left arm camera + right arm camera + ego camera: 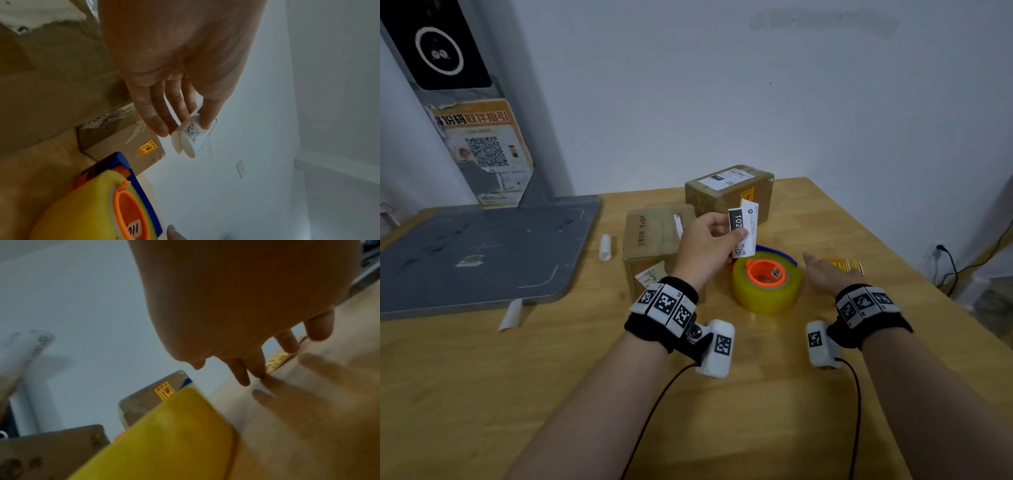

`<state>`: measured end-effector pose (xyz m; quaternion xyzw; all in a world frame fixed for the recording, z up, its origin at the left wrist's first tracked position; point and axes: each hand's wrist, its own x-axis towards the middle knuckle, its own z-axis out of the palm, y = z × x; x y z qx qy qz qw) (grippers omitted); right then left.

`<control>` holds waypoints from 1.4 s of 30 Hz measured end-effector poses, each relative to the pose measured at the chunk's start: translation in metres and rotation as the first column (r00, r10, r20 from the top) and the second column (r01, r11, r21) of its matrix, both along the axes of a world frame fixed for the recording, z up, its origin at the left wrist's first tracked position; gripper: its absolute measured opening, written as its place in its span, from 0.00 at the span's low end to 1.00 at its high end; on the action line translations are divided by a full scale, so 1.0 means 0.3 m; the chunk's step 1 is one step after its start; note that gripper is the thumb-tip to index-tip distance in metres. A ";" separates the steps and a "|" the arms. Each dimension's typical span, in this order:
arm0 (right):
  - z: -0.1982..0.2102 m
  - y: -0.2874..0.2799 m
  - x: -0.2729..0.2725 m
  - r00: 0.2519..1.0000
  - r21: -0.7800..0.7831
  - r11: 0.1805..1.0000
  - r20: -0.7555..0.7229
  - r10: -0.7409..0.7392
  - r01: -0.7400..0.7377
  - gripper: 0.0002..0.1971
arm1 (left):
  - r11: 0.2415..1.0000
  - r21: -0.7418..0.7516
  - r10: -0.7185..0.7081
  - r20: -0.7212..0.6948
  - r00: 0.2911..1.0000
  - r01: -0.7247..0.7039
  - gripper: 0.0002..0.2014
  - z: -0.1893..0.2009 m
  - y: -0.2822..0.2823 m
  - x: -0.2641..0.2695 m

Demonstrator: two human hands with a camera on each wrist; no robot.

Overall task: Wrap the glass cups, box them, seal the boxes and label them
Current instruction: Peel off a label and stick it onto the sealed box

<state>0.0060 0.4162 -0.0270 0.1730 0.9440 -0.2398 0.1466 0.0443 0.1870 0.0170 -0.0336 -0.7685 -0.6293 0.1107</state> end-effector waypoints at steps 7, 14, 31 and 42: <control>0.018 -0.037 0.007 0.994 0.040 0.995 0.065 0.092 -0.095 0.43 | 0.999 -0.025 -0.030 0.019 0.999 0.031 0.08 -0.012 0.029 -0.022; 0.013 -0.117 0.060 0.988 0.045 0.988 0.052 0.148 -0.150 0.45 | 1.000 -0.009 -0.018 0.018 1.000 0.019 0.08 -0.002 -0.025 0.016; 0.109 -0.511 0.327 0.900 -0.420 0.823 0.029 0.434 -0.383 0.37 | 0.998 0.057 0.021 0.060 0.998 -0.025 0.10 0.055 -0.300 0.232; 0.268 -0.480 0.238 0.827 -0.593 0.621 -0.537 0.170 -0.513 0.17 | 0.999 0.038 -0.037 0.102 0.994 0.034 0.11 0.067 -0.362 0.226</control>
